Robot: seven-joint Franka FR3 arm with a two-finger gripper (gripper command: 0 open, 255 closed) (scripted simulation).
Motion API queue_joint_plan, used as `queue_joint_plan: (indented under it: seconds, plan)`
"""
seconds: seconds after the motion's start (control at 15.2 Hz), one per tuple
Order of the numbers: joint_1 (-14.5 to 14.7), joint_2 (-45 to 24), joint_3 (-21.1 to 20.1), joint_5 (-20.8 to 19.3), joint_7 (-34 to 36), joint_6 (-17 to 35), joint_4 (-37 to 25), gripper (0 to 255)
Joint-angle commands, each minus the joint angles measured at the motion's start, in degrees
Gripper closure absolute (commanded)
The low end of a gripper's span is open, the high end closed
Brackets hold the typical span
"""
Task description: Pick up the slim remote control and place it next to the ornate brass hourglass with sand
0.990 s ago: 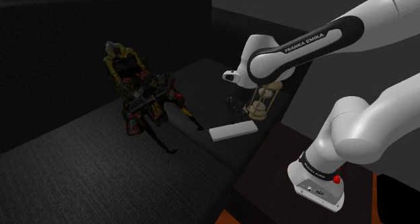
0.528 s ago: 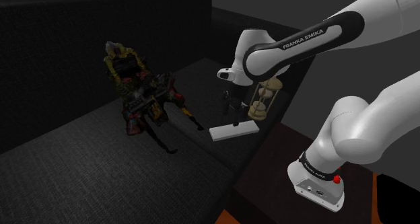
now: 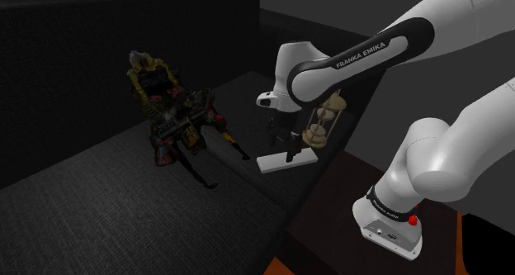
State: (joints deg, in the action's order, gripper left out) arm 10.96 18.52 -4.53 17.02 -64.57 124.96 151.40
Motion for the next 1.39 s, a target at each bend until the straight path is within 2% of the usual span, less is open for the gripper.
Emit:
queue_joint_plan:
  seconds: [0.0,0.53,0.59,1.19,1.25,1.32]
  plan:
    - [0.39,-1.1,-0.35,0.64,-0.19,2.33,1.19,0]
    - [0.39,-1.09,-0.35,0.64,-0.2,2.31,1.18,0]
    - [0.39,-1.09,-0.35,0.64,-0.2,2.31,1.18,255]
    - [0.37,-0.96,-0.33,0.63,-0.2,2.29,1.15,255]
    - [0.38,-0.96,-0.31,0.63,-0.2,2.29,1.15,0]
    - [0.31,3.57,-1.74,-1.4,2.15,3.57,4.5,0]
